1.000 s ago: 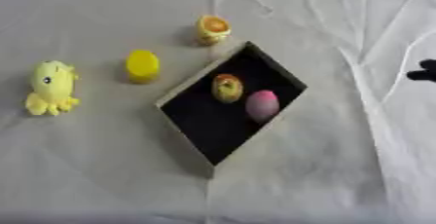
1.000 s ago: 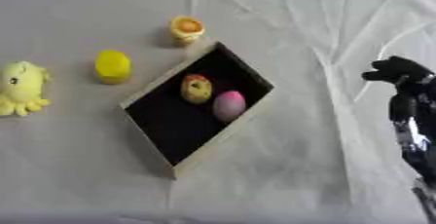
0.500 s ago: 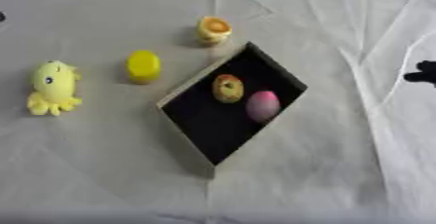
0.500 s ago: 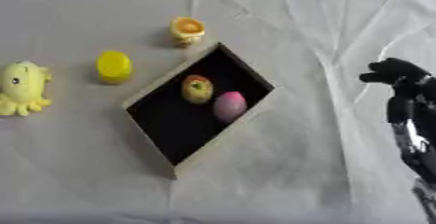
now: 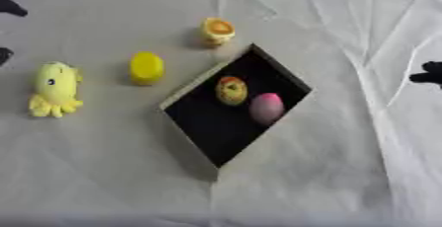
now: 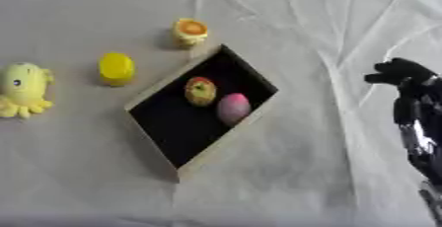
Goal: Pick up objects on the table and place them in the box.
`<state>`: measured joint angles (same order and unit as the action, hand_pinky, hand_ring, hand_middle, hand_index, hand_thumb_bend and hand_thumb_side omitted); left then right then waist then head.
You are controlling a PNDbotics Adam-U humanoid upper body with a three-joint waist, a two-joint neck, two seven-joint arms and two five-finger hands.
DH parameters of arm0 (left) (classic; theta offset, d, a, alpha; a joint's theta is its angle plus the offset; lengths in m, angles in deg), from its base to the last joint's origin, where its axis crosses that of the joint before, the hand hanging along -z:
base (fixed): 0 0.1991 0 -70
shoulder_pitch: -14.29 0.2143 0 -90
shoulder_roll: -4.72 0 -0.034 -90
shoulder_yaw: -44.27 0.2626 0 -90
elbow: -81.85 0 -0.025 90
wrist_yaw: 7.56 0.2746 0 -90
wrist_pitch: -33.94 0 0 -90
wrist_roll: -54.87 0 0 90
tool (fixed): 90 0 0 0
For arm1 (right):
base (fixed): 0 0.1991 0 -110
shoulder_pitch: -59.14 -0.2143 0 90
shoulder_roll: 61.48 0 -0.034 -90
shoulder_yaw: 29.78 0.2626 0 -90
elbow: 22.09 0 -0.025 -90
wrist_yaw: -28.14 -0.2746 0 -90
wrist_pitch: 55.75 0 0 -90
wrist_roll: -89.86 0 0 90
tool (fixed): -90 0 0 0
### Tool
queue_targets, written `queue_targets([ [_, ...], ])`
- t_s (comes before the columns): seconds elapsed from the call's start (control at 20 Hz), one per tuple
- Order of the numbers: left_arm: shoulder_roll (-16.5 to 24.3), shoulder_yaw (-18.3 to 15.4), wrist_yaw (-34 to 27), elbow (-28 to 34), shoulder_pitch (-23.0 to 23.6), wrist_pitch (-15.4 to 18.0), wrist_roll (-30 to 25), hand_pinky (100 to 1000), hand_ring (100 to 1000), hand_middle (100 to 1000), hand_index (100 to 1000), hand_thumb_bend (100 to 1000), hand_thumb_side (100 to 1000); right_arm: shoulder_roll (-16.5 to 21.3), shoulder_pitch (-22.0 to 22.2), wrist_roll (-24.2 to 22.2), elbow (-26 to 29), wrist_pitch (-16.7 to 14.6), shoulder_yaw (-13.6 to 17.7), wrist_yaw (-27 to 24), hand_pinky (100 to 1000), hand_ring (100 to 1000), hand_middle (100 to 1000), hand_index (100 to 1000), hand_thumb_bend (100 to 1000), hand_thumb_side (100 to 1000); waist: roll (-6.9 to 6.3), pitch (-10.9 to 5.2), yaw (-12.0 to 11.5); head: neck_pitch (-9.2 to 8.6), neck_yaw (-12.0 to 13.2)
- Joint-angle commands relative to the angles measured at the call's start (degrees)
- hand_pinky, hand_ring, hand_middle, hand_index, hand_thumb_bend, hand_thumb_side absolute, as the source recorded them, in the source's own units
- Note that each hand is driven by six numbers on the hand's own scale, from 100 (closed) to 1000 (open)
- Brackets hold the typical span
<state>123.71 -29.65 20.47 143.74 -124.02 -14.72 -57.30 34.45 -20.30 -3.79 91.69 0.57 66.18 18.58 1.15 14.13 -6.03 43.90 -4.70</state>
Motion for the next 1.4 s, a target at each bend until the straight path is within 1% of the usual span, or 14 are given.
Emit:
queue_targets([
  [0.05, 0.28, 0.08, 1.05, -1.77, -1.96, 6.75, -7.43, 826, 871, 831, 910, 225, 278, 1.24, -0.27, -0.23, 0.81, 0.17, 0.23, -0.40, 1000, 742, 759, 871, 100, 594, -0.91, -1.78, 0.03, 0.22, 0.23],
  [0.15, -0.23, 0.07, 1.50, -2.68, -2.30, 6.72, -8.03, 835, 877, 835, 894, 242, 311, 1.10, -0.31, -0.32, 0.81, 0.42, 0.22, -0.36, 1000, 742, 759, 871, 100, 595, -0.93, -1.74, 0.03, 0.22, 0.27],
  [0.2, -0.59, 0.13, 1.59, -3.30, -2.45, 6.48, -8.43, 838, 877, 836, 894, 218, 344, 1.02, -0.39, -0.36, 0.81, 0.62, 0.19, -0.38, 1000, 741, 758, 871, 100, 596, -0.95, -1.72, 0.03, 0.22, 0.31],
  [0.25, -1.01, 0.30, 1.51, -4.01, -2.60, 6.22, -9.02, 839, 878, 834, 892, 228, 362, 0.96, -0.49, -0.42, 0.81, 0.83, 0.17, -0.43, 1000, 741, 758, 871, 100, 596, -0.96, -1.71, 0.04, 0.22, 0.35],
  [0.35, -1.63, 0.64, 1.51, -4.89, -2.86, 6.09, -10.28, 850, 885, 830, 886, 281, 470, 0.84, -0.59, -0.51, 0.81, 1.14, 0.15, -0.53, 1000, 741, 758, 871, 100, 596, -0.97, -1.68, 0.09, 0.22, 0.38],
  [0.45, -2.02, 0.81, 1.88, -5.41, -2.96, 6.28, -11.34, 850, 885, 811, 881, 344, 548, 0.76, -0.63, -0.55, 0.81, 1.30, 0.19, -0.63, 1000, 740, 757, 871, 100, 597, -0.96, -1.67, 0.17, 0.22, 0.40],
  [0.6, -2.41, 0.72, 3.25, -5.85, -3.00, 6.78, -12.19, 861, 892, 798, 877, 423, 617, 0.60, -0.68, -0.65, 0.81, 1.62, 0.17, -0.70, 1000, 740, 757, 872, 100, 598, -0.99, -1.66, 0.30, 0.22, 0.33],
  [0.7, -2.57, 0.71, 4.27, -6.12, -2.90, 7.01, -12.46, 867, 896, 802, 886, 436, 657, 0.47, -0.74, -0.78, 0.81, 1.94, 0.10, -0.68, 1000, 739, 756, 872, 100, 600, -1.04, -1.62, 0.38, 0.22, 0.31],
  [0.9, -3.27, 0.36, 4.88, -7.38, -3.10, 6.84, -12.82, 866, 895, 801, 901, 418, 679, 0.13, -0.92, -0.90, 0.81, 2.72, 0.05, -0.69, 1000, 737, 755, 872, 100, 602, -1.14, -1.56, 0.57, 0.22, 0.28],
  [1.0, -3.68, 0.27, 4.95, -7.95, -3.29, 6.77, -13.09, 865, 895, 800, 902, 433, 673, -0.08, -0.98, -0.93, 0.81, 3.10, 0.08, -0.70, 1000, 736, 755, 872, 100, 603, -1.17, -1.51, 0.67, 0.22, 0.30],
  [1.2, -4.96, 0.28, 6.45, -9.48, -3.52, 6.29, -13.27, 865, 894, 796, 901, 448, 643, -0.14, -1.09, -0.94, 0.81, 3.40, 0.07, -0.69, 1000, 735, 753, 871, 100, 603, -1.23, -1.45, 0.86, 0.22, 0.32],
  [1.25, -5.23, 0.36, 7.05, -9.86, -3.49, 6.30, -13.33, 868, 897, 798, 902, 465, 605, -0.08, -1.13, -0.93, 0.81, 3.31, 0.07, -0.77, 1000, 735, 753, 871, 100, 602, -1.21, -1.44, 0.92, 0.22, 0.28],
  [1.35, -5.55, 0.46, 8.46, -10.42, -3.25, 6.37, -13.30, 873, 902, 803, 906, 491, 565, 0.01, -1.13, -0.92, 0.81, 3.05, 0.12, -0.91, 1000, 735, 753, 871, 100, 601, -1.17, -1.41, 1.02, 0.22, 0.23],
  [1.4, -5.65, 0.46, 9.30, -10.66, -3.13, 6.28, -13.15, 875, 905, 806, 909, 505, 568, -0.01, -1.10, -0.93, 0.81, 2.99, 0.15, -0.94, 1000, 734, 753, 871, 100, 602, -1.16, -1.38, 1.05, 0.22, 0.21],
])
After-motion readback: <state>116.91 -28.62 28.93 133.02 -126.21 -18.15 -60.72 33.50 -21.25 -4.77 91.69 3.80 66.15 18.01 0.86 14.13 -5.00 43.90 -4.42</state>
